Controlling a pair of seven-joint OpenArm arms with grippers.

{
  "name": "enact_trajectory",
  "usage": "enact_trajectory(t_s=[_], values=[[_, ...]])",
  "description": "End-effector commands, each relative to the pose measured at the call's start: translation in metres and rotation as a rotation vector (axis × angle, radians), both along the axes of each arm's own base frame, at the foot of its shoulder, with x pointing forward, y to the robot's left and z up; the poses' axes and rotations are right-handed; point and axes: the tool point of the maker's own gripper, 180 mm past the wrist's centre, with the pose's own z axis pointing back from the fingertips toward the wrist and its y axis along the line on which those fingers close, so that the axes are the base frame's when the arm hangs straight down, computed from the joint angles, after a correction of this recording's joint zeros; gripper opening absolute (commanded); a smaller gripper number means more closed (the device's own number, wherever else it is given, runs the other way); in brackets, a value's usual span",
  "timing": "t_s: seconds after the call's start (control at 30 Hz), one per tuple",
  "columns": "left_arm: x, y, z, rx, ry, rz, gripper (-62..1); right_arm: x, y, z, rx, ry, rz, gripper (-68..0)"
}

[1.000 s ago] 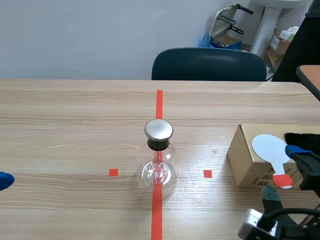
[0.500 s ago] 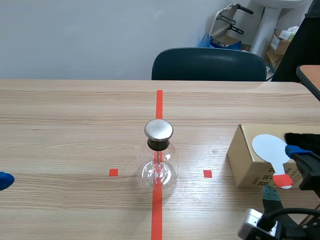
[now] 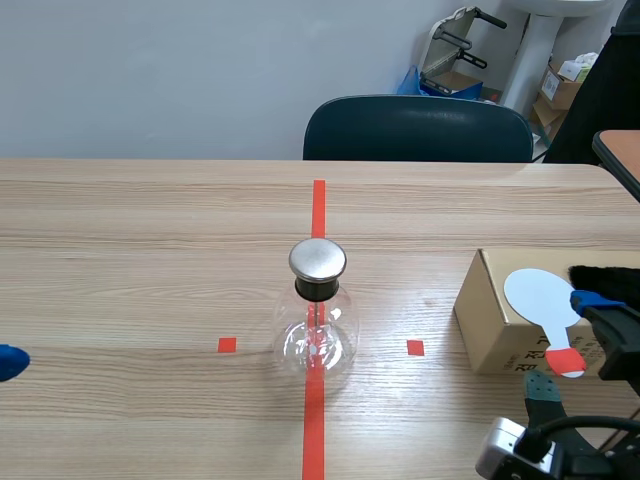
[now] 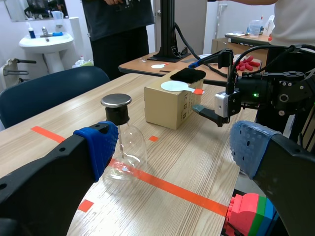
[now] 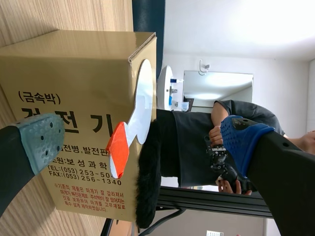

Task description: Do the electroscope experiment

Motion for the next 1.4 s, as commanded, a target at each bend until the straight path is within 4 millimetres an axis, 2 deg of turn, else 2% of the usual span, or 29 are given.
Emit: enact_trajectory(t_s=[0.0,0.83,1.0,1.1,1.2,1.37], values=[[0.0,-0.003,0.007,-0.033,-0.01,0.002,-11.6,0.003,-0.002,0.014,-0.015,-0.069,0.0,0.4],[0.0,-0.002,0.007,-0.033,-0.009,0.003,-11.6,0.003,-0.002,0.014,-0.015,-0.069,0.0,0.4],[0.011,0.004,0.008,-0.053,0.011,0.067,-11.6,0.002,-0.002,0.014,-0.016,-0.068,0.002,0.4],[0.023,0.009,0.006,-0.06,0.026,0.133,-11.6,-0.01,0.001,0.009,-0.02,-0.037,0.024,0.4],[0.036,0.01,-0.005,-0.011,0.047,0.193,-11.6,-0.029,0.005,0.005,-0.011,0.004,0.043,0.4],[0.062,0.017,-0.018,0.068,0.024,0.333,-11.6,-0.065,0.018,0.015,0.081,0.051,0.056,0.4]])
